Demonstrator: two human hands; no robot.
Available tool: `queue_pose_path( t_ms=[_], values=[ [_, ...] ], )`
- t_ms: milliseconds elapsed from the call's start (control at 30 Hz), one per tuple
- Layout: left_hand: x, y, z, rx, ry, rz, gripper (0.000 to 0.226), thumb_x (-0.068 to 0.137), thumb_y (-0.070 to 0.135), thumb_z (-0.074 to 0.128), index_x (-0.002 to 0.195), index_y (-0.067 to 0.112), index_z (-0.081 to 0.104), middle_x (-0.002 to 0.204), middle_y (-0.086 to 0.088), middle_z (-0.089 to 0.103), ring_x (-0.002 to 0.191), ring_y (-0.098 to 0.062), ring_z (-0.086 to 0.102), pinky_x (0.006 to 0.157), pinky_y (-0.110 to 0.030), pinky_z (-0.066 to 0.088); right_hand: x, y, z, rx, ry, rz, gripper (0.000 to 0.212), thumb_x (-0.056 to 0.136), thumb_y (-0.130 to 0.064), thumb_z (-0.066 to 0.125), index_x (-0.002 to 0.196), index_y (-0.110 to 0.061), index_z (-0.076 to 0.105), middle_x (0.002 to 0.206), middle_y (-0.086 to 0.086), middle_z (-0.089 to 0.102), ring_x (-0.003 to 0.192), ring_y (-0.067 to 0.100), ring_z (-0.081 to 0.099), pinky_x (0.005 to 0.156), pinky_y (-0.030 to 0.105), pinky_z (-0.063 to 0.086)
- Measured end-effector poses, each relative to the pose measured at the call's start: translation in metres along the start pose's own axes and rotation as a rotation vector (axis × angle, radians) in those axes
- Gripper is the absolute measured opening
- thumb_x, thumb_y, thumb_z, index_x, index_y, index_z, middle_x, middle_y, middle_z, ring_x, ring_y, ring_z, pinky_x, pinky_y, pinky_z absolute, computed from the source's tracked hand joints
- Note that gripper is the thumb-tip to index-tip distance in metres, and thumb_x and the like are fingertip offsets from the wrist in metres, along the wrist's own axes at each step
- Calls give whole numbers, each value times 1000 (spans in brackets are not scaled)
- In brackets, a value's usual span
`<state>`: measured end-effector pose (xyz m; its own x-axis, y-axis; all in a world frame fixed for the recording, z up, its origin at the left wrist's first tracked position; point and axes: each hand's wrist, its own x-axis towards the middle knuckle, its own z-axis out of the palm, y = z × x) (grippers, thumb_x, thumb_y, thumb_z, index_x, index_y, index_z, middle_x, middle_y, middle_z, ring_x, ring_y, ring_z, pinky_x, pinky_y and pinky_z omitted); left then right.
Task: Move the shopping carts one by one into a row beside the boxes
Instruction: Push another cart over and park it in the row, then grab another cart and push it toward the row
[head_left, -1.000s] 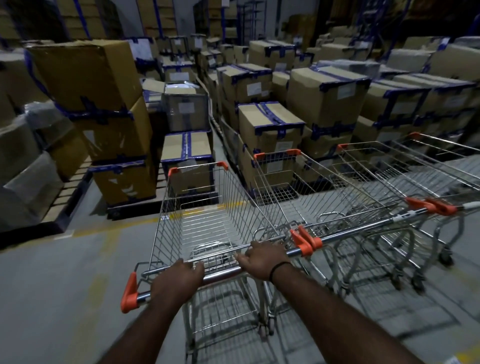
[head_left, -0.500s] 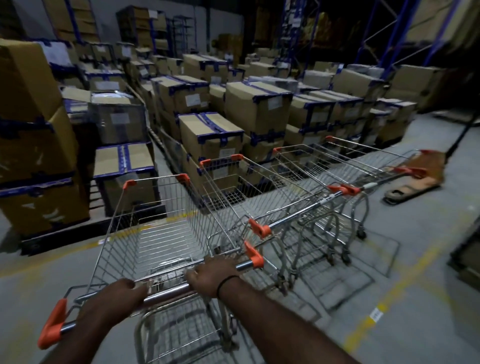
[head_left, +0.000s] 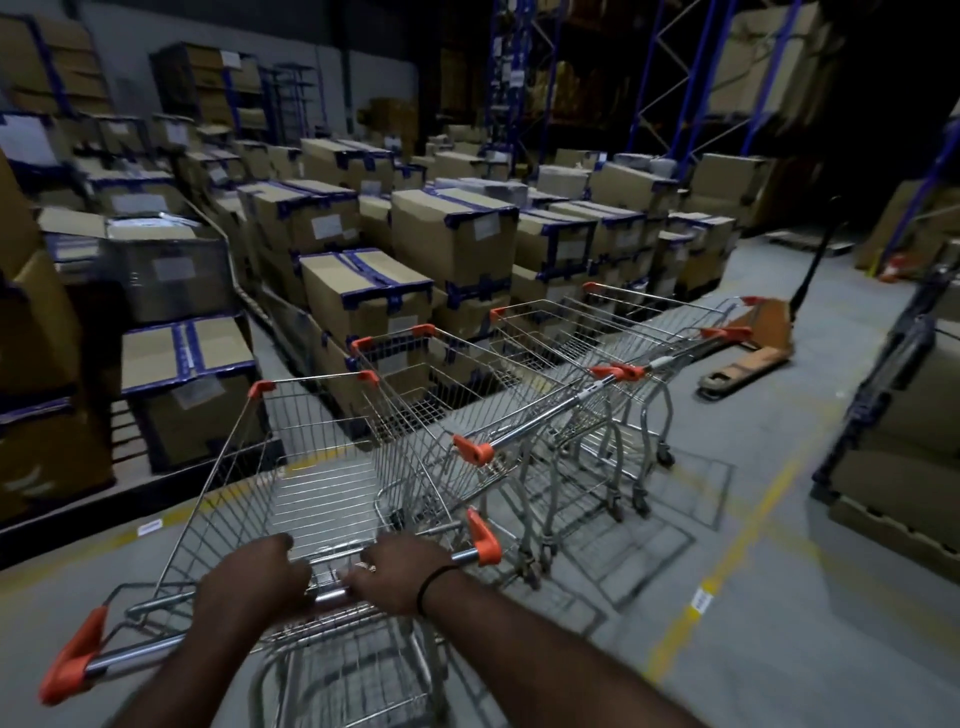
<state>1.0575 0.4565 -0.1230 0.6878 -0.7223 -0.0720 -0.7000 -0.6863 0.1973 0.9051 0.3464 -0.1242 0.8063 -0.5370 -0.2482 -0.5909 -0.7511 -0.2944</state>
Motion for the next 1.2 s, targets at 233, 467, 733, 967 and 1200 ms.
queue_pose_path(
  t_ms=[233, 467, 733, 967, 1200],
  values=[
    [-34, 64, -23, 9, 16, 166, 52, 89, 55, 54, 134, 30, 59, 133, 0, 65, 118, -21, 61, 91, -34, 52, -63, 22, -19, 67, 238, 18, 56, 96, -61, 37, 109, -16, 68, 113, 12, 66, 108, 33, 62, 92, 46, 47],
    [-134, 177, -13, -16, -49, 476, 45, 89, 57, 56, 124, 31, 63, 122, -5, 70, 112, -26, 65, 86, -34, 52, -207, 87, -29, 154, 423, 166, 51, 92, -62, 45, 122, -27, 65, 123, 8, 66, 115, 30, 60, 89, 39, 48],
    [-296, 304, 22, 35, -132, 854, 47, 91, 44, 54, 135, 27, 57, 136, -6, 61, 124, -28, 58, 94, -37, 48, -415, 153, 11, 132, 531, 466, 48, 100, -53, 45, 127, -17, 61, 128, 9, 62, 118, 32, 55, 95, 46, 46],
    [-403, 411, 61, 112, -159, 1192, 66, 91, 55, 54, 149, 26, 42, 151, 1, 47, 131, -25, 51, 101, -39, 48, -581, 208, 36, 167, 673, 801, 58, 100, -56, 44, 140, -15, 54, 142, 8, 55, 133, 28, 46, 106, 46, 40],
    [-526, 548, 99, 110, -190, 1532, 68, 92, 58, 53, 151, 28, 36, 158, 4, 36, 133, -26, 47, 99, -41, 47, -747, 263, 57, 204, 762, 1158, 60, 102, -56, 42, 147, -17, 48, 154, 6, 45, 141, 25, 39, 113, 45, 34]
  ],
)
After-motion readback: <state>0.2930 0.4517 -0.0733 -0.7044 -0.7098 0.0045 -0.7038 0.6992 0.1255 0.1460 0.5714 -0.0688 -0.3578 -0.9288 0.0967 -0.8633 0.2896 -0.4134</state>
